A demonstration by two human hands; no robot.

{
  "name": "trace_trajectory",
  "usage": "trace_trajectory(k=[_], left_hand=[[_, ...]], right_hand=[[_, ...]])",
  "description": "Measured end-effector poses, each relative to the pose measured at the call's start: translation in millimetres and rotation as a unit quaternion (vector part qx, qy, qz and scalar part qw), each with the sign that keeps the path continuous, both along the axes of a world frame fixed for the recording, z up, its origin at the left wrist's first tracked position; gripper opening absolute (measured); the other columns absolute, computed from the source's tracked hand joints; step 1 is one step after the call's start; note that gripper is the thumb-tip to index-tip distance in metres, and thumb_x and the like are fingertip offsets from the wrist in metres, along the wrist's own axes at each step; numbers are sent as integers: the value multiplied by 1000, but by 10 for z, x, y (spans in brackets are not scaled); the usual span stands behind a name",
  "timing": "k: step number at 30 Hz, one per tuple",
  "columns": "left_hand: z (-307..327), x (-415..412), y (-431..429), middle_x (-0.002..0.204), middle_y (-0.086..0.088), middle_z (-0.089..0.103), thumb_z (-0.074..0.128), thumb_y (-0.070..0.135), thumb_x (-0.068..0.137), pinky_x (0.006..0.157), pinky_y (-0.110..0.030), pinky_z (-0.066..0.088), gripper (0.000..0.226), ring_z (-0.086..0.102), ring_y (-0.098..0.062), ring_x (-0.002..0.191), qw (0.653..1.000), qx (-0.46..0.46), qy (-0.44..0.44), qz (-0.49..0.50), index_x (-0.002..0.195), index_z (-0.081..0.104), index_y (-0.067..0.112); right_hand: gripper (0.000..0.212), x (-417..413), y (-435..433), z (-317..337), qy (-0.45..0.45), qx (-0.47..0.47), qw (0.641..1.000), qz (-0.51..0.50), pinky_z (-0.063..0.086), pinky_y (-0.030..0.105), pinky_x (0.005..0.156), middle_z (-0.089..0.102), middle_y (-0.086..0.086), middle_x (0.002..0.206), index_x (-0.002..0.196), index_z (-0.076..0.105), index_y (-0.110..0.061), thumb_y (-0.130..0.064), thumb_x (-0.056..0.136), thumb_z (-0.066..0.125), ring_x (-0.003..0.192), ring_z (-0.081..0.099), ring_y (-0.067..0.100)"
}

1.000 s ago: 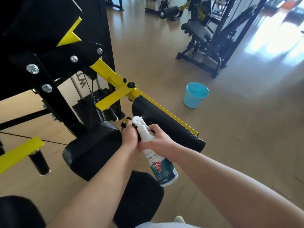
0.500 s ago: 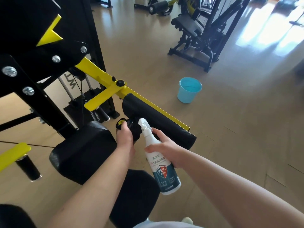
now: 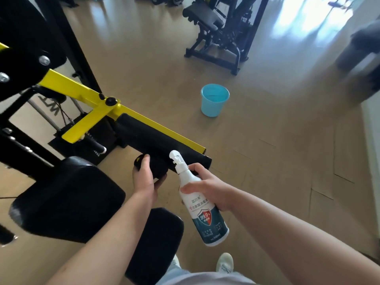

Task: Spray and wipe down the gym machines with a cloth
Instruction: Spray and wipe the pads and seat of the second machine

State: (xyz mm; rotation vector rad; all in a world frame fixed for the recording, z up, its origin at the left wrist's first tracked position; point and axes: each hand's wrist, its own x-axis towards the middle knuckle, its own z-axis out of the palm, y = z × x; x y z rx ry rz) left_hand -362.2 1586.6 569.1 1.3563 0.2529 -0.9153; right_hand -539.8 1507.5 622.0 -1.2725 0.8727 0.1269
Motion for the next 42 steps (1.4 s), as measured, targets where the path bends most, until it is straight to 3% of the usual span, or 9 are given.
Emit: trace_trajectory(k=[5, 11, 18, 22, 27, 32, 37, 39, 42], left_hand=[[-38, -165, -10, 125, -5, 64, 67, 45, 94, 85, -43, 62, 46, 63, -24, 113, 1000, 3, 12, -13, 133, 54, 25], [-69, -233, -46, 125, -8, 66, 70, 52, 87, 82, -42, 63, 53, 65, -28, 112, 999, 1, 32, -1, 130, 59, 24], [-137, -35, 32, 122, -11, 69, 67, 54, 85, 70, -36, 60, 53, 65, -28, 113, 996, 2, 84, -2, 125, 65, 19], [-203, 148, 127, 122, -9, 69, 65, 51, 88, 78, -43, 63, 47, 67, -29, 112, 999, 13, 51, -5, 127, 62, 24], [-209, 367, 176, 117, -11, 74, 49, 49, 101, 80, -46, 62, 43, 72, -33, 106, 998, 11, 57, 2, 126, 65, 19], [-133, 561, 209, 106, -18, 73, 55, 51, 91, 75, -51, 61, 51, 74, -39, 93, 999, 7, 44, -15, 120, 67, 11], [-319, 751, 167, 122, -24, 69, 69, 63, 70, 98, -67, 48, 75, 70, -47, 106, 992, -13, 123, -29, 134, 59, 25], [-476, 862, 133, 117, -22, 68, 77, 66, 62, 99, -68, 47, 90, 69, -45, 106, 990, -20, 133, -38, 139, 53, 27], [-131, 783, 200, 113, -21, 72, 66, 69, 77, 99, -65, 50, 73, 72, -42, 103, 993, -24, 116, -17, 134, 55, 24]], right_hand=[[80, -251, -4, -27, -18, 46, 999, 7, 59, 58, 88, 62, 27, 126, 141, 45, -51, -28, 74, 82, 95, 71, 38], [66, -446, 38, -126, -15, 54, 998, 3, 56, 68, 93, 60, 31, 130, 130, 52, -39, -30, 73, 85, 95, 71, 39], [78, -142, 74, -53, -12, 67, 998, 16, 63, 43, 74, 68, 17, 112, 151, 38, -44, -19, 88, 77, 85, 74, 28], [55, 205, 112, -15, 8, 17, 999, 37, 62, 51, 82, 67, 15, 109, 133, 47, -37, -21, 90, 78, 85, 72, 29], [71, 703, 136, 93, 11, 19, 996, 82, 63, 47, 83, 66, 15, 120, 146, 38, -49, -26, 91, 77, 92, 72, 27], [51, 1178, 117, 213, 21, -3, 993, 115, 64, 41, 74, 68, 10, 109, 131, 50, -40, -28, 90, 79, 84, 73, 22], [69, 1550, 86, 293, 12, -8, 995, 94, 63, 39, 70, 69, 12, 108, 144, 42, -51, -28, 90, 79, 82, 73, 22], [61, 1617, 80, 330, 19, -21, 994, 105, 63, 38, 70, 69, 11, 108, 137, 47, -47, -30, 88, 81, 82, 73, 22], [53, 1629, 77, 364, 28, -30, 991, 124, 62, 36, 67, 67, 10, 109, 133, 49, -42, -30, 90, 79, 83, 71, 21]])
